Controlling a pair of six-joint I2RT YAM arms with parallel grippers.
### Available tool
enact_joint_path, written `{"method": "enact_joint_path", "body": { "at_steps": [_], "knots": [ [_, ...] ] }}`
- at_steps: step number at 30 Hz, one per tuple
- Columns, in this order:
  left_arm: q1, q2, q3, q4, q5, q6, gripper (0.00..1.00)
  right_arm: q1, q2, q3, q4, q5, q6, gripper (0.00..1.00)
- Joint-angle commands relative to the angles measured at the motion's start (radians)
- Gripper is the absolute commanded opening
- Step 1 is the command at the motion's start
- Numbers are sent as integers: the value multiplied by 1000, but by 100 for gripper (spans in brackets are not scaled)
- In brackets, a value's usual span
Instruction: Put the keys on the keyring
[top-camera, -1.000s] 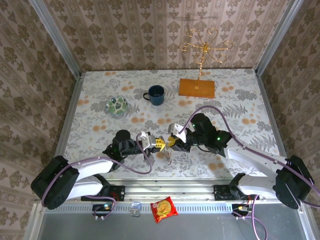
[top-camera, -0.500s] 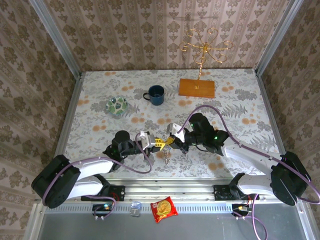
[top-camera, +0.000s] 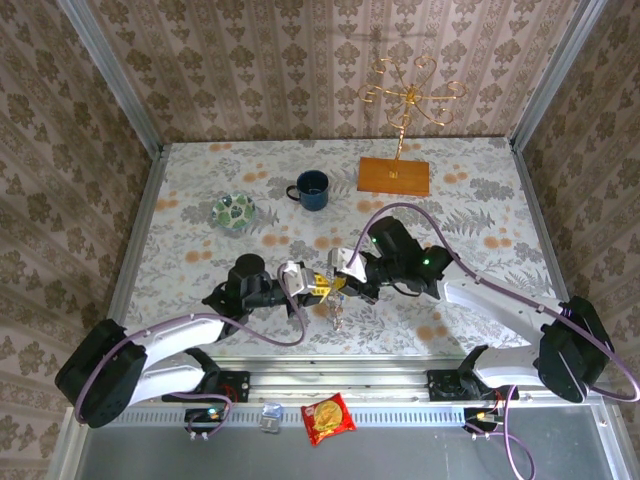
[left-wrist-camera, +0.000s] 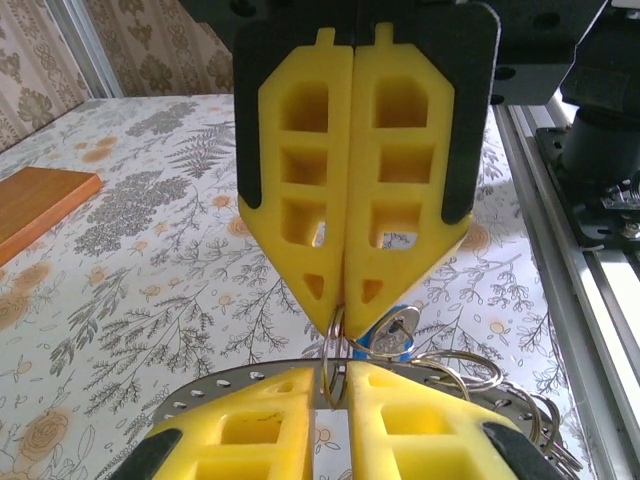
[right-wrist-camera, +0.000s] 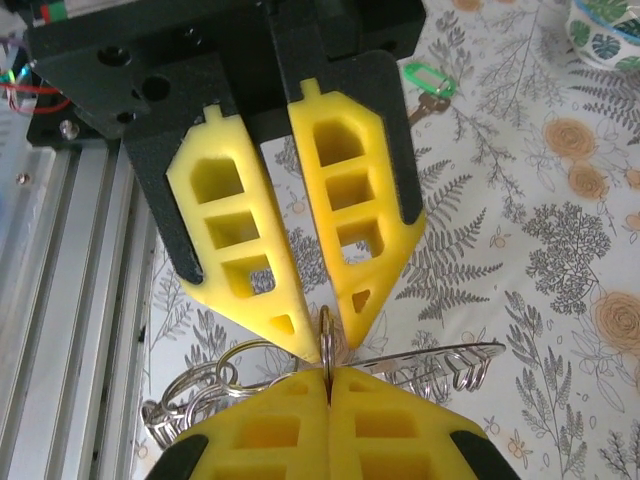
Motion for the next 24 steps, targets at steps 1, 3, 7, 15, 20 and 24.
{"method": "enact_joint_path", "body": {
  "at_steps": [1,3,7,15,20,24],
  "knots": [
    [-7,-12,41,-101,-6,66,16,30,22,71,-118,31,-76,0],
    [-7,-7,51,-110,-7,71,15,47,36,101,-156,48,-99,0],
    [-7,-5,60,-116,3,73,5,65,51,143,-189,41,-109,0],
    [-3,-9,15,-2,23,19,0,-33,-57,-30,105,-76,94,32],
    [-2,13,-13,103,37,-19,0,-42,-62,-98,206,-101,176,33],
    [-2,27,-26,159,47,-38,0,-42,-49,-128,246,-83,191,32]
  ]
}}
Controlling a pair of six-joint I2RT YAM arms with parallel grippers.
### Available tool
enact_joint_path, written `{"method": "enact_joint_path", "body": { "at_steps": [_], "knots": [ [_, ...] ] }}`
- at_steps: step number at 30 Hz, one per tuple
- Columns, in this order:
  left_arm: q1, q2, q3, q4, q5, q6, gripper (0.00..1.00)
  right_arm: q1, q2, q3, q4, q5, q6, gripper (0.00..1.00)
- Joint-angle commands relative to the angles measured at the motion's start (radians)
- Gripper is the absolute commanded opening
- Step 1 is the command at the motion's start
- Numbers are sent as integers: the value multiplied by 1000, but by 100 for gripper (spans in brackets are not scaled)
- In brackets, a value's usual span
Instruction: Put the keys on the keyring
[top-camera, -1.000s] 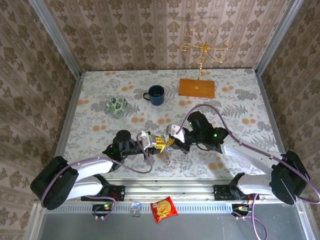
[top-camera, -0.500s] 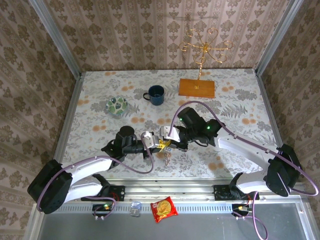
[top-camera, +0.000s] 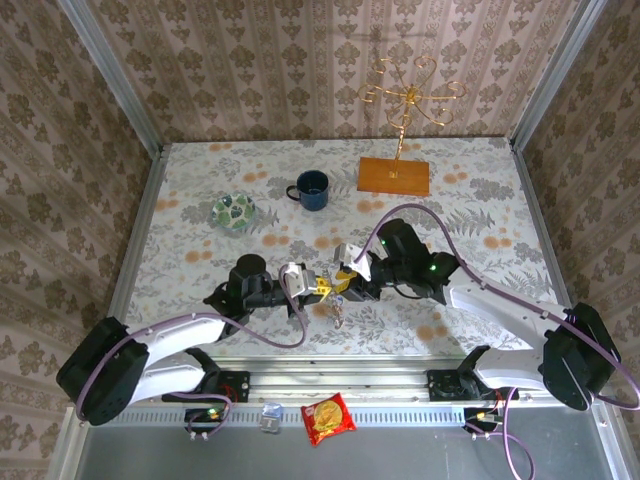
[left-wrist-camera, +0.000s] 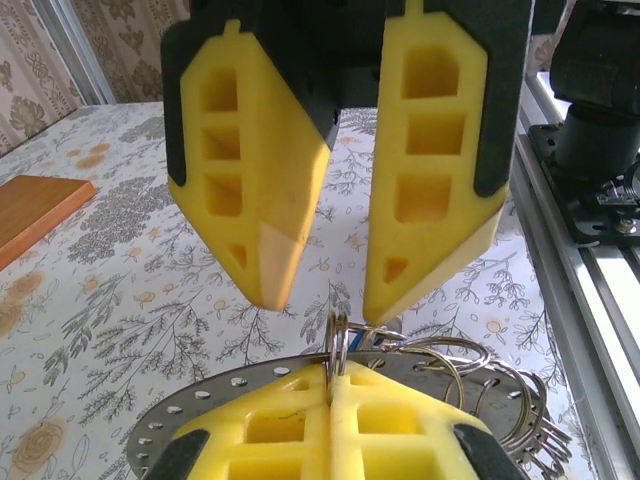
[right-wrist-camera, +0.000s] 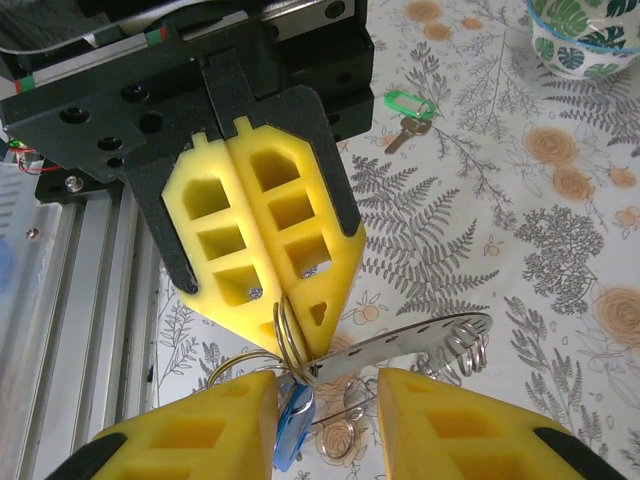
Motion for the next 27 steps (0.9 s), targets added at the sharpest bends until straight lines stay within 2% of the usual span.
{"method": "enact_joint_path", "body": {
  "at_steps": [1,7,14,19,22,25,27],
  "knots": [
    [2,8,-13,110,38,-40,0,3,7,-21,84,-23,48,32],
    [4,10,-22,137,47,-46,0,3,35,-16,71,-27,29,25],
    [3,16,-27,162,56,-56,0,3,50,-5,66,-69,18,25],
    [3,13,-27,162,42,-59,0,3,61,19,20,-84,-19,0],
    [3,-1,-28,139,18,-53,8,3,56,43,-31,-76,-54,0],
    [4,-25,-17,73,-11,-31,22,5,62,87,-113,-52,-106,0],
    [3,-45,0,-8,-19,-7,25,13,74,123,-179,-24,-149,0]
  ]
}}
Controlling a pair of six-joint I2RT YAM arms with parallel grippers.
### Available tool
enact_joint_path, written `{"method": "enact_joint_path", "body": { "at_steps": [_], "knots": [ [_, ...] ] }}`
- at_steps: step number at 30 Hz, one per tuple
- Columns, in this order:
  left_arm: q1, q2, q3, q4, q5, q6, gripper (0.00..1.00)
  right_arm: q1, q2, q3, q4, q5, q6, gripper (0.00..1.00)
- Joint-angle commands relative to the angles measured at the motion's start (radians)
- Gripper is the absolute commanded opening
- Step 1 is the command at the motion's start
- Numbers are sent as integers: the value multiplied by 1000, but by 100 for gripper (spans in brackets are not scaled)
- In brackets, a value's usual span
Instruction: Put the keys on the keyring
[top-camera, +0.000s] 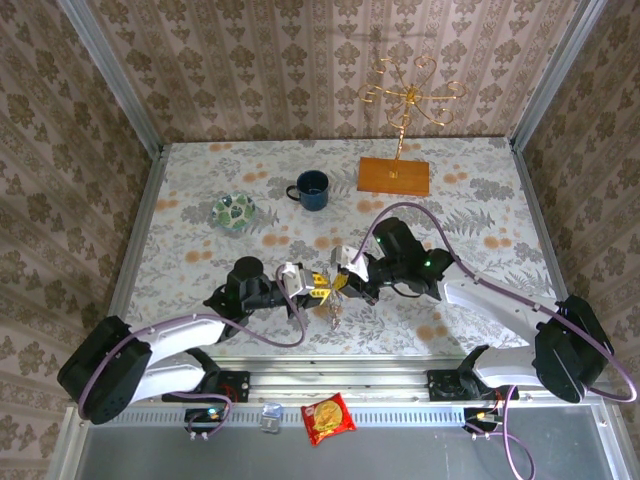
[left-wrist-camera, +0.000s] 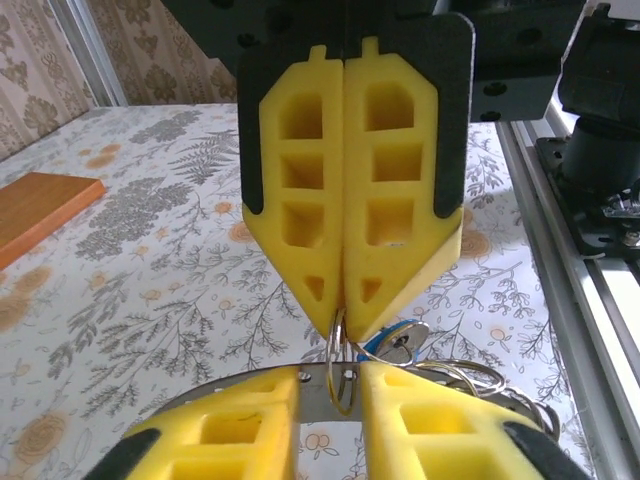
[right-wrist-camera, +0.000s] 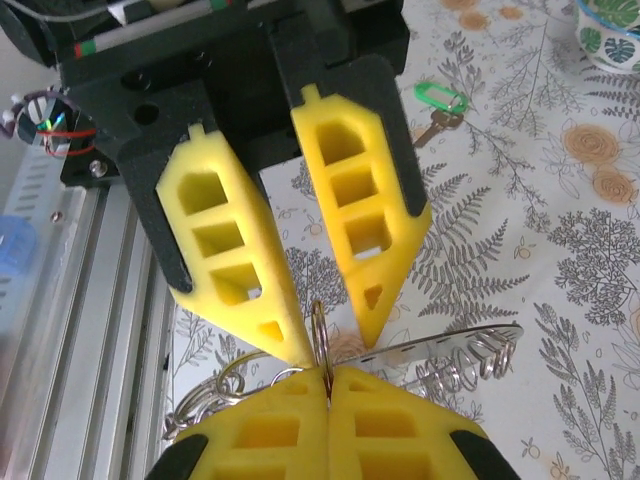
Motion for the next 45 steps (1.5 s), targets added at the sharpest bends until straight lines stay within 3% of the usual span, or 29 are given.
{"method": "enact_joint_path", "body": {
  "at_steps": [1,8,19,22,27,35,45],
  "knots": [
    [-3,-47,39,-99,-7,47,25,15,30,86,-139,41,-99,0],
    [-3,-68,77,-188,-36,86,23,70,90,192,-288,135,-194,0],
    [-4,-46,119,-286,-21,141,0,93,106,233,-301,106,-184,0],
    [-4,-56,103,-256,-22,129,0,66,45,172,-212,110,-127,25],
    [-3,-72,74,-187,-21,96,0,21,-56,50,-117,112,-22,38],
    [-3,-55,42,-41,-21,8,0,28,-91,-60,0,134,72,40],
    [-6,-11,38,43,-21,-39,0,39,-29,-57,75,139,80,40]
  ]
}}
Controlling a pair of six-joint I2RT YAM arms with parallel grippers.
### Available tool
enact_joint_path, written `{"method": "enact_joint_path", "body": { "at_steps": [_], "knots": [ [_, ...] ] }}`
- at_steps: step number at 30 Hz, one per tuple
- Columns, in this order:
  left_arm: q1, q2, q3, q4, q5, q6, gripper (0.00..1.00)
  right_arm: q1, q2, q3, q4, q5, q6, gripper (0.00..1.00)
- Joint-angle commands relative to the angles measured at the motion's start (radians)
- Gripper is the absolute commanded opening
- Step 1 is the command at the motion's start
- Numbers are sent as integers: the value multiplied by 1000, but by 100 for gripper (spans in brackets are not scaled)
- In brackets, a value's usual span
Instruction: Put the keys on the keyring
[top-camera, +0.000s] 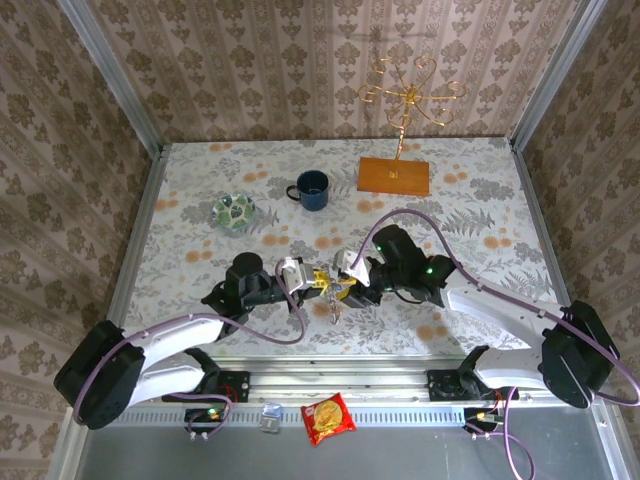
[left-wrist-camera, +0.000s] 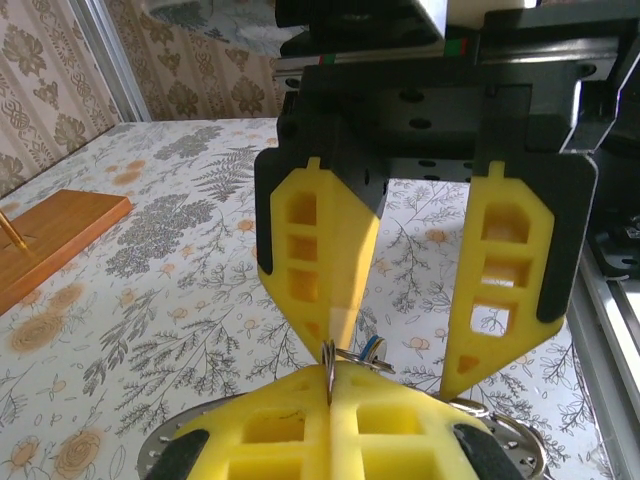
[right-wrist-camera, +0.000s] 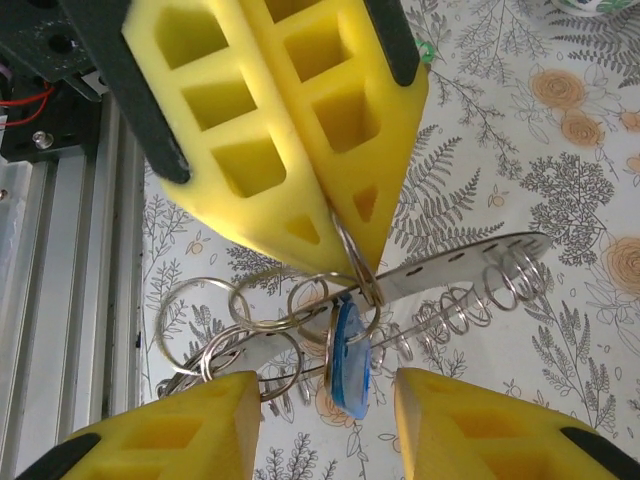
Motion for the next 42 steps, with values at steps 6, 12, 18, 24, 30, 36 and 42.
{"method": "enact_joint_path", "body": {
  "at_steps": [6,12,18,24,30,36,42],
  "knots": [
    [-5,13,-8,71,36,-25,0,7,3,7,46,12,9,35],
    [-6,12,-14,74,39,-25,0,5,-15,7,25,30,-8,30],
    [-6,7,-17,77,39,-23,0,6,-7,22,-2,46,-26,17],
    [-7,7,-19,79,40,-20,0,-2,-10,43,-59,69,-54,9],
    [-6,7,-19,87,45,-14,0,-6,-4,53,-92,73,-65,1],
    [-6,16,-20,106,57,-22,0,-5,33,50,-82,73,-58,0],
    [-7,36,-22,140,53,-27,0,2,76,46,-82,55,-51,0]
  ]
}}
